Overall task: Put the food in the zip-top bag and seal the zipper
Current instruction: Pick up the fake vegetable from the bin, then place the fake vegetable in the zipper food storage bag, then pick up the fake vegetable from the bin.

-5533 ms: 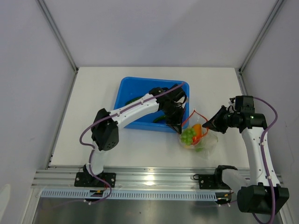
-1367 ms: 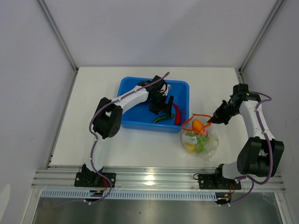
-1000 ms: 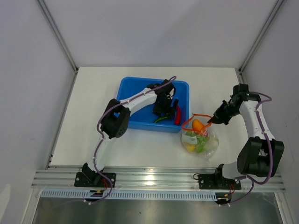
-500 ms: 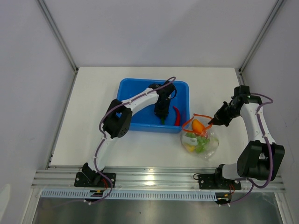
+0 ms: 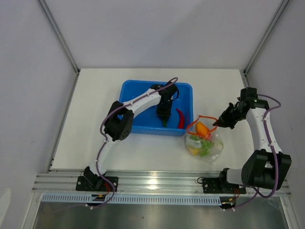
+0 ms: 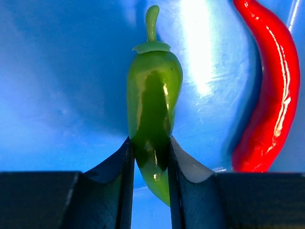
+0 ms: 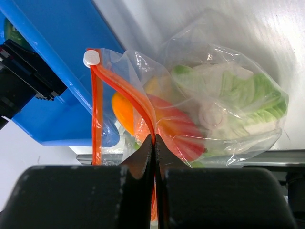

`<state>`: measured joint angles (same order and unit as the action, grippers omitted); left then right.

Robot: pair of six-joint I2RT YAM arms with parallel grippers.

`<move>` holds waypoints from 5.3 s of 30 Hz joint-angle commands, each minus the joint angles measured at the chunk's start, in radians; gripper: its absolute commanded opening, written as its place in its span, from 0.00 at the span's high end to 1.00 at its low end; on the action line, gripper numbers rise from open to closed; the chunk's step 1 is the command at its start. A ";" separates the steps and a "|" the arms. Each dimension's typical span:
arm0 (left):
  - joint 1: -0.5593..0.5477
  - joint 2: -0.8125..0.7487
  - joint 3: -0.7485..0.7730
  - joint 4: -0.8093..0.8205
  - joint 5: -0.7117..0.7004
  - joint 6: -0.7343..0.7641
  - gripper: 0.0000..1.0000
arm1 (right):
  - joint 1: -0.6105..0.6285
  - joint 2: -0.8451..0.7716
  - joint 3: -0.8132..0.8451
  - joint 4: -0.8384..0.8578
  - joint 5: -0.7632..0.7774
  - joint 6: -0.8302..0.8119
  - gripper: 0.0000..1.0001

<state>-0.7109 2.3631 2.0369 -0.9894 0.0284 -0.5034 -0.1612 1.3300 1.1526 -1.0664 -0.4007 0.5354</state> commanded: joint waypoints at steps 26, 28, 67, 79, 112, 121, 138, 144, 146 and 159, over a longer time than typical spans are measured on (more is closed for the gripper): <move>-0.042 -0.568 -0.247 0.097 0.680 0.069 0.99 | 0.058 -0.184 -0.119 0.214 -0.009 0.020 1.00; -0.058 -0.559 -0.247 0.072 0.703 0.057 1.00 | 0.078 -0.205 -0.125 0.218 0.014 0.008 1.00; -0.188 -0.303 -0.095 0.003 0.774 -0.284 0.77 | 0.218 -0.583 -0.211 0.212 0.068 -0.098 1.00; -0.182 -0.209 0.048 0.000 0.716 -0.463 0.77 | 0.226 -0.604 -0.214 0.200 0.100 -0.075 1.00; -0.108 -0.556 -0.079 -0.060 0.094 -0.021 0.26 | 0.226 -0.476 -0.031 0.071 0.063 0.001 1.00; 0.079 -0.524 -0.106 -0.074 -0.108 0.146 0.14 | 0.226 -0.436 -0.059 0.065 0.052 0.015 1.00; 0.298 -0.243 -0.012 0.032 -0.078 0.568 0.03 | 0.227 -0.384 -0.047 -0.020 0.071 0.037 1.00; 0.337 -0.107 0.090 -0.012 -0.073 0.585 0.05 | 0.227 -0.354 -0.044 -0.014 0.072 0.031 1.00; 0.347 -0.064 0.103 -0.028 -0.047 0.583 0.05 | 0.227 -0.348 -0.040 -0.010 0.071 0.029 1.00; 0.341 0.002 0.089 -0.091 0.091 0.505 0.10 | 0.227 -0.336 -0.062 0.031 0.072 0.049 1.00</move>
<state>-0.3664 2.3589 2.1174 -1.0599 0.0784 0.0250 0.0616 0.9920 1.0771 -1.0630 -0.3260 0.5667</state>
